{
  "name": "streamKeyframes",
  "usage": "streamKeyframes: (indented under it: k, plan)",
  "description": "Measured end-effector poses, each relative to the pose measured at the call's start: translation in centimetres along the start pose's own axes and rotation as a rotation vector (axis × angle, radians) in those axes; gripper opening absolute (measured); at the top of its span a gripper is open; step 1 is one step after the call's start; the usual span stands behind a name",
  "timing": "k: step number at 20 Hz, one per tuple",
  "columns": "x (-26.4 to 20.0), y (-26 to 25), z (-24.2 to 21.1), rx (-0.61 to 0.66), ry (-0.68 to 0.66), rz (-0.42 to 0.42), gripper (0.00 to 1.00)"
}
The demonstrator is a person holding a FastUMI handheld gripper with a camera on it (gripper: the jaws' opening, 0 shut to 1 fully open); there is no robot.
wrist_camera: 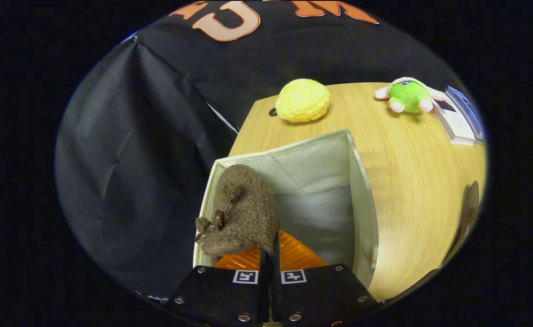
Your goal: Open the storage box then place both shoes into the box .Put the left shoe in first, then the right shoe, with the right side of both shoes facing outward in a uniform manner.
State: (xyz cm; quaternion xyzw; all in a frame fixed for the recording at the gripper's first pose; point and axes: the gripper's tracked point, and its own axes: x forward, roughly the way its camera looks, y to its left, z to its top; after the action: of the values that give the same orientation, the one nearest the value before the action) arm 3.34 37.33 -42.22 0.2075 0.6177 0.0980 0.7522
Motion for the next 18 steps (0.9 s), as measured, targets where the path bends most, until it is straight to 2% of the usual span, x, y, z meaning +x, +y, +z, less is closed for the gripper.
streamKeyframes:
  k: [6, 8, 10, 11, 12, 13, 18]
  plan:
    - [1.6, -0.5, -1.4, 0.129, 0.068, -0.02, 0.07]
    - [1.8, 0.1, -2.4, 0.139, 0.118, 0.003, 0.13]
    - [1.5, 0.5, -3.3, 0.116, 0.147, 0.035, 0.3]
    - [0.9, 1.3, -3.2, 0.114, 0.135, 0.077, 0.43]
    - [0.1, 1.9, -3.0, 0.118, 0.124, 0.117, 0.49]
    - [-1.0, 1.9, -2.5, 0.116, 0.094, 0.136, 0.62]
    - [-6.4, 0.7, 0.2, 0.062, -0.029, 0.191, 0.73]
